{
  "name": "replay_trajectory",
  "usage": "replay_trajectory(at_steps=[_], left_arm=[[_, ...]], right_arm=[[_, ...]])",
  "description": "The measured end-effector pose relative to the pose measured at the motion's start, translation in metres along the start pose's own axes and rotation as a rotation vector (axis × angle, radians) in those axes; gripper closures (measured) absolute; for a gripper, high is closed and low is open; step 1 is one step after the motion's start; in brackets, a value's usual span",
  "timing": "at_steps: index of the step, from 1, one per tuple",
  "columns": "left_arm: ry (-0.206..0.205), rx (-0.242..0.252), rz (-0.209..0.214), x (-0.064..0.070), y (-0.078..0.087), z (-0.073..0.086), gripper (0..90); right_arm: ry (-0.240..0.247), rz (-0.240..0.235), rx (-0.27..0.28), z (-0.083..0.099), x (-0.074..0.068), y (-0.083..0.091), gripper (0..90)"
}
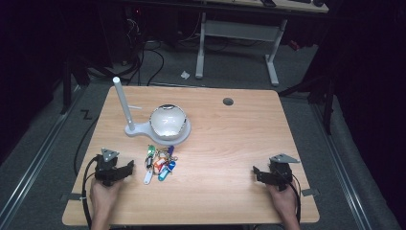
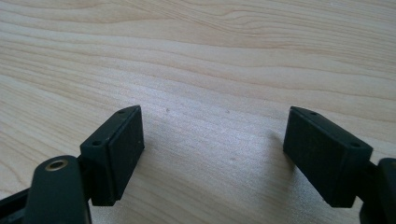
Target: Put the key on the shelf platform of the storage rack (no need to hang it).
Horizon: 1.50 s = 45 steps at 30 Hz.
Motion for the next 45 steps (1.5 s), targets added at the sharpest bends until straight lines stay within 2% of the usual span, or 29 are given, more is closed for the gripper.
replay_trajectory(at_steps=[4, 5, 6, 8, 11, 18, 23, 26, 29, 31, 33, 35, 36, 45], left_arm=[[-0.003, 0.001, 0.002, 0.000, 0.000, 0.000, 26.6], [0.013, 0.000, -0.006, 0.001, 0.000, 0.000, 26.6], [0.012, 0.001, -0.007, 0.001, 0.000, 0.000, 26.7], [-0.023, -0.006, 0.001, 0.000, -0.001, 0.000, 27.1], [-0.004, -0.010, -0.027, 0.003, -0.001, -0.001, 29.0], [-0.029, -0.029, 0.015, 0.006, 0.009, 0.002, 32.6], [0.006, -0.047, 0.041, 0.011, 0.018, 0.000, 37.6], [-0.009, -0.049, 0.069, 0.014, 0.024, 0.000, 38.8], [0.008, -0.063, 0.087, 0.020, 0.030, 0.001, 39.1], [-0.002, -0.075, 0.106, 0.023, 0.033, 0.003, 39.1], [0.002, -0.094, 0.115, 0.028, 0.037, 0.006, 38.2], [-0.015, -0.112, 0.122, 0.030, 0.040, 0.010, 36.4], [-0.004, -0.119, 0.119, 0.032, 0.041, 0.013, 36.0], [-0.040, -0.169, 0.144, 0.044, 0.049, 0.031, 36.2]], right_arm=[[0.000, -0.002, -0.001, 0.000, 0.000, 0.000, 20.2], [0.001, -0.002, -0.001, 0.000, 0.000, 0.000, 20.2], [0.000, -0.002, -0.001, 0.000, 0.000, 0.000, 20.2], [0.001, -0.003, -0.001, 0.000, 0.000, 0.000, 20.2], [0.002, -0.004, -0.001, 0.000, 0.000, 0.000, 20.2], [0.001, -0.004, -0.001, 0.000, 0.000, 0.000, 20.2], [0.002, -0.004, -0.001, 0.000, 0.000, 0.000, 20.2], [0.002, -0.004, -0.001, 0.000, 0.000, 0.000, 20.2], [0.002, -0.004, -0.001, 0.000, 0.000, 0.000, 20.2], [0.003, -0.004, -0.001, 0.000, 0.000, 0.000, 20.2], [0.002, -0.004, -0.001, 0.000, 0.000, 0.000, 20.2], [0.002, -0.004, -0.001, 0.000, 0.000, 0.000, 20.2], [0.003, -0.004, -0.001, 0.000, 0.000, 0.000, 20.2], [0.004, -0.004, 0.000, 0.000, 0.000, 0.000, 20.2]])
Point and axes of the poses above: each handheld gripper's, and its own axes: y roughly backward along the jaws, z roughly out of its underside, x roughly to its right, the point moved 2 cm from there along -y, roughly forward along the jaws, and after that the axes turned 3 degrees about z, right-handed, at the moved point
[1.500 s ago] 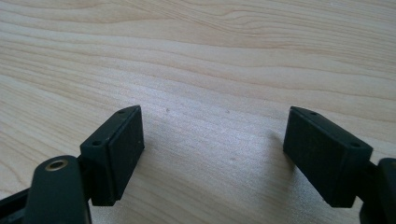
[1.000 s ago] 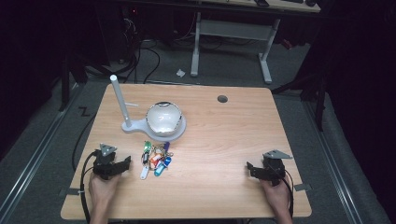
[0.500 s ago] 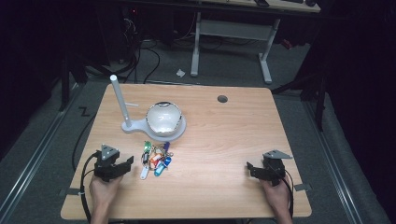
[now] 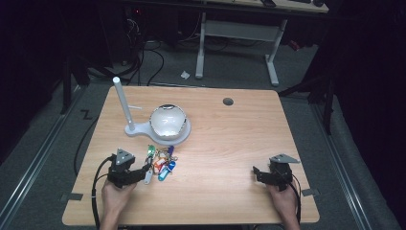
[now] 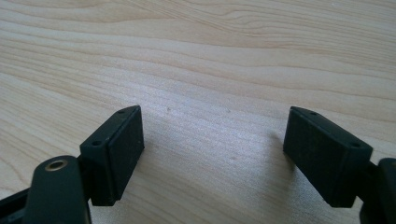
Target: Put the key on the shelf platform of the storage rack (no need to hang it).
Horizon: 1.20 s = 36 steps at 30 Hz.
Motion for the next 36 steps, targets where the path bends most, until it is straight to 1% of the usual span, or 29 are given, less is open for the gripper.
replay_trajectory(at_steps=[1, 5, 7, 8, 9, 10, 12, 15, 16, 17, 18, 21, 22, 23, 25, 27, 29, 30, 33, 35, 36], left_arm=[[-0.011, -0.003, 0.005, 0.001, 0.000, 0.001, 36.3], [-0.012, -0.024, 0.004, 0.007, -0.002, 0.010, 36.9], [-0.023, -0.031, 0.011, 0.009, -0.002, 0.012, 37.1], [-0.035, -0.033, 0.016, 0.010, -0.003, 0.014, 37.2], [-0.031, -0.034, 0.012, 0.012, -0.003, 0.016, 37.2], [-0.038, -0.037, 0.018, 0.012, -0.004, 0.017, 37.4], [-0.027, -0.045, 0.015, 0.015, -0.005, 0.020, 37.7], [-0.046, -0.051, 0.019, 0.016, -0.008, 0.023, 38.8], [-0.028, -0.054, 0.011, 0.018, -0.008, 0.024, 39.2], [-0.045, -0.055, 0.019, 0.018, -0.008, 0.025, 39.8], [-0.048, -0.052, 0.021, 0.019, -0.010, 0.026, 40.5], [-0.058, -0.066, 0.024, 0.020, -0.013, 0.029, 42.6], [-0.051, -0.070, 0.018, 0.020, -0.014, 0.030, 43.1], [-0.062, -0.071, 0.018, 0.020, -0.016, 0.031, 43.7], [-0.068, -0.079, 0.021, 0.020, -0.018, 0.033, 45.0], [-0.060, -0.075, 0.012, 0.021, -0.020, 0.034, 46.3], [-0.069, -0.073, 0.014, 0.021, -0.022, 0.035, 47.4], [-0.064, -0.073, 0.011, 0.021, -0.023, 0.036, 47.8], [-0.079, -0.071, 0.013, 0.021, -0.027, 0.038, 49.0], [-0.071, -0.075, 0.010, 0.022, -0.028, 0.039, 49.8], [-0.091, -0.072, 0.019, 0.022, -0.030, 0.039, 50.1]], right_arm=[[0.002, 0.000, 0.000, 0.000, 0.000, 0.000, 20.2], [0.002, 0.000, 0.000, 0.000, 0.000, 0.000, 20.2], [0.002, 0.000, 0.000, 0.000, 0.000, 0.000, 20.2], [0.002, 0.000, 0.000, 0.000, 0.000, 0.000, 20.2], [0.002, 0.000, 0.000, 0.000, 0.000, 0.000, 20.2], [0.002, 0.000, 0.000, 0.000, 0.000, 0.000, 20.2], [0.002, 0.000, 0.000, 0.000, 0.000, 0.000, 20.2], [0.002, -0.001, 0.000, 0.000, 0.000, 0.000, 20.2], [0.002, 0.000, 0.000, 0.000, 0.000, 0.000, 20.2], [0.001, 0.000, -0.001, 0.000, 0.000, 0.000, 20.2], [0.001, 0.000, -0.001, 0.000, 0.000, 0.000, 20.2], [0.001, 0.000, -0.001, 0.000, 0.000, 0.000, 20.2], [0.001, 0.000, -0.001, 0.000, 0.000, 0.000, 20.2], [0.001, 0.000, -0.001, 0.000, 0.000, 0.000, 20.2], [0.002, 0.000, -0.001, 0.000, 0.000, 0.000, 20.2], [0.002, 0.000, -0.001, 0.000, 0.000, 0.000, 20.2], [0.001, 0.000, -0.001, 0.000, 0.000, 0.000, 20.2], [0.002, 0.000, -0.001, 0.000, 0.000, 0.000, 20.2], [0.002, 0.000, -0.001, 0.000, 0.000, 0.000, 20.2], [0.002, 0.000, -0.001, 0.000, 0.000, 0.000, 20.2], [0.000, 0.000, -0.001, 0.000, 0.000, 0.000, 20.2]])
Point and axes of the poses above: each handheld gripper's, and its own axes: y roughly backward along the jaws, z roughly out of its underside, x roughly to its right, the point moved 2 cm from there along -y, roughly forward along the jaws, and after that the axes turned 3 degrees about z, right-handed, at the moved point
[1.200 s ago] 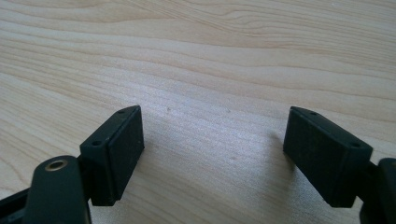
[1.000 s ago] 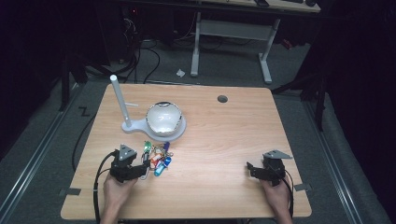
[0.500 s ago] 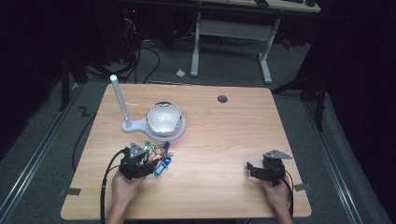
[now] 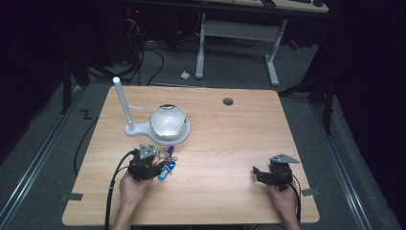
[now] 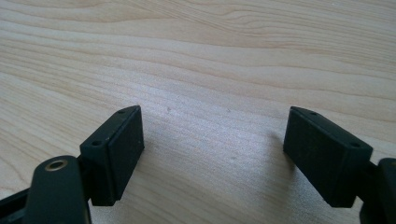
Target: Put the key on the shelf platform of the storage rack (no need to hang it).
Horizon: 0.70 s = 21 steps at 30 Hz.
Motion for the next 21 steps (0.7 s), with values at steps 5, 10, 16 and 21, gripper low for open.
replay_trajectory(at_steps=[5, 10, 16, 21], left_arm=[[0.013, 0.000, -0.004, -0.001, -0.006, 0.002, 52.6], [0.026, 0.000, -0.004, 0.001, -0.008, 0.002, 50.6], [0.044, -0.008, 0.004, 0.001, -0.011, 0.003, 48.4], [0.038, -0.007, 0.019, 0.002, -0.014, 0.004, 52.0]], right_arm=[[0.001, 0.000, 0.001, 0.000, 0.000, 0.000, 20.2], [0.001, 0.000, 0.000, 0.000, 0.000, 0.000, 20.2], [0.002, 0.000, 0.001, 0.000, 0.000, 0.000, 20.2], [0.001, 0.000, 0.001, 0.000, 0.000, 0.000, 20.2]])
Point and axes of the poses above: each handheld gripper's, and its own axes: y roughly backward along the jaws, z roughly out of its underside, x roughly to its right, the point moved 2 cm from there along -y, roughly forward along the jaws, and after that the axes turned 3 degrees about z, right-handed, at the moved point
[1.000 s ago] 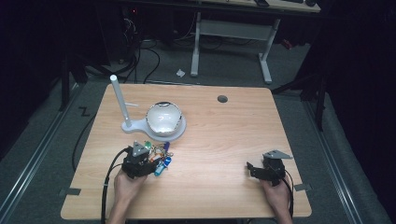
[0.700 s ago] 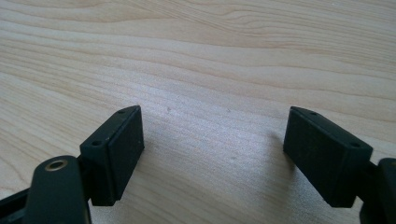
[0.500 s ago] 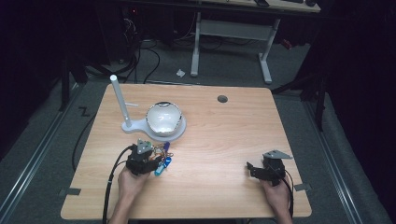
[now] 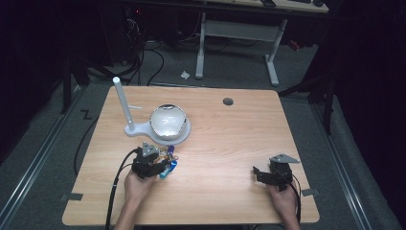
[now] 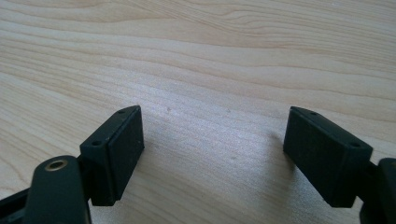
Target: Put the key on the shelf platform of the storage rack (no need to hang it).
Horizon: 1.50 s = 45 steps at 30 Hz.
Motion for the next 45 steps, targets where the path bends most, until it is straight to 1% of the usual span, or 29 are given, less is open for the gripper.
replay_trajectory(at_steps=[3, 4, 6, 7, 8, 9, 11, 12, 13, 14, 15, 20, 24, 25, 26, 27, 29, 30, 31, 32, 33, 34, 35, 36, 37, 38, 39, 44, 45], left_arm=[[0.025, -0.004, 0.006, 0.001, -0.002, 0.000, 55.2], [0.021, -0.001, 0.011, 0.001, -0.003, -0.001, 57.0], [0.030, 0.000, 0.008, 0.001, -0.003, -0.001, 58.9], [0.028, 0.004, 0.007, 0.001, -0.003, 0.000, 60.1], [0.014, 0.000, 0.002, 0.000, -0.004, 0.002, 62.3], [0.010, -0.004, 0.010, 0.000, -0.003, 0.003, 64.9], [0.015, -0.010, 0.010, 0.001, -0.003, 0.003, 66.9], [0.011, -0.012, 0.019, 0.001, -0.003, 0.004, 69.5], [0.007, -0.008, 0.024, 0.002, -0.002, 0.006, 77.7], [-0.014, 0.006, 0.028, 0.002, -0.003, 0.008, 82.2], [-0.015, 0.006, 0.026, 0.003, -0.004, 0.009, 83.6], [-0.004, 0.000, 0.014, 0.004, -0.003, 0.007, 84.9], [-0.030, 0.006, 0.019, 0.003, -0.001, 0.008, 85.2], [-0.020, 0.007, 0.015, 0.004, 0.001, 0.008, 85.2], [-0.014, 0.010, 0.020, 0.005, 0.003, 0.007, 85.3], [-0.022, 0.016, 0.028, 0.006, 0.004, 0.006, 85.3], [-0.011, 0.028, 0.053, 0.009, 0.011, 0.000, 85.3], [0.007, 0.030, 0.061, 0.011, 0.014, -0.002, 85.3], [0.003, 0.037, 0.067, 0.011, 0.017, -0.004, 85.4], [0.013, 0.037, 0.070, 0.012, 0.019, -0.006, 85.4], [0.010, 0.042, 0.083, 0.013, 0.024, -0.010, 85.4], [0.010, 0.042, 0.083, 0.013, 0.024, -0.010, 85.4], [0.025, 0.045, 0.080, 0.014, 0.027, -0.012, 85.4], [0.015, 0.049, 0.089, 0.013, 0.030, -0.015, 85.4], [0.024, 0.053, 0.093, 0.014, 0.033, -0.017, 85.4], [0.044, 0.056, 0.093, 0.015, 0.035, -0.019, 85.4], [0.031, 0.062, 0.104, 0.015, 0.039, -0.022, 85.4], [0.044, 0.078, 0.108, 0.020, 0.048, -0.031, 85.4], [0.037, 0.079, 0.112, 0.020, 0.049, -0.033, 85.4]], right_arm=[[0.000, 0.000, 0.000, 0.000, 0.000, 0.000, 20.2], [0.000, 0.000, 0.000, 0.000, 0.000, 0.000, 20.2], [-0.001, 0.000, 0.000, 0.000, 0.000, 0.000, 20.2], [-0.001, 0.000, 0.000, 0.000, 0.000, 0.000, 20.2], [-0.002, 0.000, -0.001, 0.000, 0.000, 0.000, 20.2], [-0.001, 0.000, 0.000, 0.000, 0.000, 0.000, 20.2], [-0.001, 0.000, 0.000, 0.000, 0.000, 0.000, 20.2], [-0.001, 0.000, -0.001, 0.000, 0.000, 0.000, 20.2], [-0.001, 0.000, 0.000, 0.000, 0.000, 0.000, 20.2], [-0.001, 0.000, 0.000, 0.000, 0.000, 0.000, 20.2], [-0.001, 0.000, 0.000, 0.000, 0.000, 0.000, 20.2], [-0.001, 0.000, 0.000, 0.000, 0.000, 0.000, 20.2], [-0.003, 0.000, -0.001, 0.000, 0.000, 0.000, 20.2], [-0.001, 0.000, 0.000, 0.000, 0.000, 0.000, 20.2], [-0.001, 0.000, -0.001, 0.000, 0.000, 0.000, 20.2], [0.000, 0.000, 0.000, 0.000, 0.000, 0.000, 20.2], [0.000, 0.000, 0.000, 0.000, 0.000, 0.000, 20.2], [0.000, 0.000, 0.000, 0.000, 0.000, 0.000, 20.2], [0.000, 0.000, 0.000, 0.000, 0.000, 0.000, 20.2], [0.000, 0.000, 0.000, 0.000, 0.000, 0.000, 20.2], [0.000, 0.000, 0.000, 0.000, 0.000, 0.000, 20.2], [0.000, 0.000, 0.000, 0.000, 0.000, 0.000, 20.2], [0.000, 0.000, 0.000, 0.000, 0.000, 0.000, 20.2], [0.000, 0.000, 0.000, 0.000, 0.000, 0.000, 20.2], [0.000, 0.000, 0.000, 0.000, 0.000, 0.000, 20.2], [0.000, 0.000, 0.000, 0.000, 0.000, 0.000, 20.2], [0.000, 0.000, 0.000, 0.000, 0.000, 0.000, 20.2], [0.000, 0.000, 0.000, 0.000, 0.000, 0.000, 20.2], [0.000, 0.000, 0.000, 0.000, 0.000, 0.000, 20.2]])
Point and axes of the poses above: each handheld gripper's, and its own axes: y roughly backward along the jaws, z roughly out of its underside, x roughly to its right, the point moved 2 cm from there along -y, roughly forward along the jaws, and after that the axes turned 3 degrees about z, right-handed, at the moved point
